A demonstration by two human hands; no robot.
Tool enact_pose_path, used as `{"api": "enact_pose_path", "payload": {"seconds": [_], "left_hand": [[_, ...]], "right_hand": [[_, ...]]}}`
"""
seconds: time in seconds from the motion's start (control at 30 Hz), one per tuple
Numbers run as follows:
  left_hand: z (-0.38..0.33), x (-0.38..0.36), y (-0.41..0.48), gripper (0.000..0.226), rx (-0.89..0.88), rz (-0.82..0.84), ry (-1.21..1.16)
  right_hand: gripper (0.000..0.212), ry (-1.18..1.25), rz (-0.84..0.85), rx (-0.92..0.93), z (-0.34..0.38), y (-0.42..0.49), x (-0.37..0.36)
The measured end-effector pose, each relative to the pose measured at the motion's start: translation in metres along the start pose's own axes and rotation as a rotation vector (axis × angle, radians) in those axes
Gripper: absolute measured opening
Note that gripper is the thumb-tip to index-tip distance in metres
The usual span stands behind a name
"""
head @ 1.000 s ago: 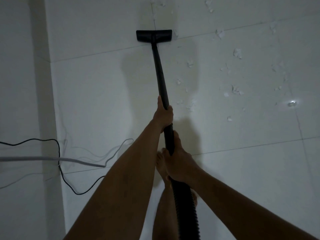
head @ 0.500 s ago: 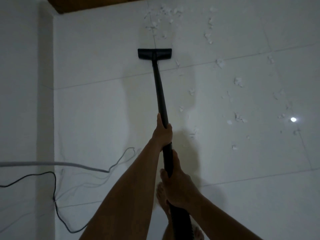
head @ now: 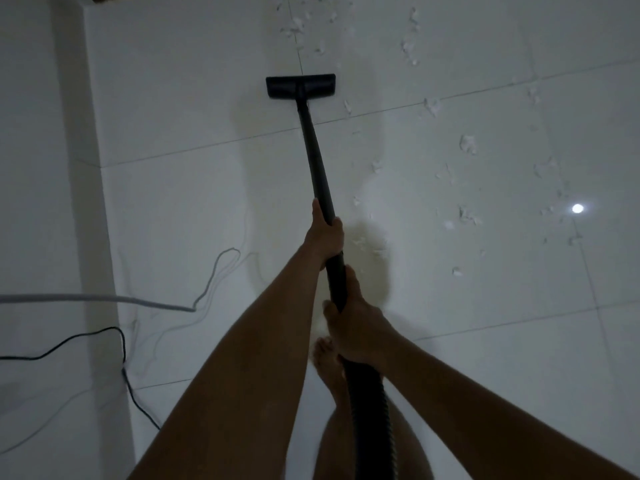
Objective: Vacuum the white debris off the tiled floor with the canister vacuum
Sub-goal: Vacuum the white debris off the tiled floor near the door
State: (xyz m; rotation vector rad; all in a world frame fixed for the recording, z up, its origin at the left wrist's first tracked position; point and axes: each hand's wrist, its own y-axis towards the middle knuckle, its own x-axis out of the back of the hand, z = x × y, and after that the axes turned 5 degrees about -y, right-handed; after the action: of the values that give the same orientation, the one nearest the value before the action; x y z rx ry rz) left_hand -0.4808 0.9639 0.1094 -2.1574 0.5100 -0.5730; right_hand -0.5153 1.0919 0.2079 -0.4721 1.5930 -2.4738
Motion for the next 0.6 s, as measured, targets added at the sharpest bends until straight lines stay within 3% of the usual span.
{"api": "enact_pose_path", "payload": {"seconds": [0.3,0.6], "left_hand": [[-0.017,-0.001,0.053,0.067,-0.036,-0.041,0.029],[-0.019,-0.008,0.043,0.066,-0.023,-0.051,0.017]], "right_hand": [[0.076,-0.020,-0.008,0.026,0.009,0.050,0.022],[0.072,0.015,-0.017,0.039,0.001,0.038,0.023]]}}
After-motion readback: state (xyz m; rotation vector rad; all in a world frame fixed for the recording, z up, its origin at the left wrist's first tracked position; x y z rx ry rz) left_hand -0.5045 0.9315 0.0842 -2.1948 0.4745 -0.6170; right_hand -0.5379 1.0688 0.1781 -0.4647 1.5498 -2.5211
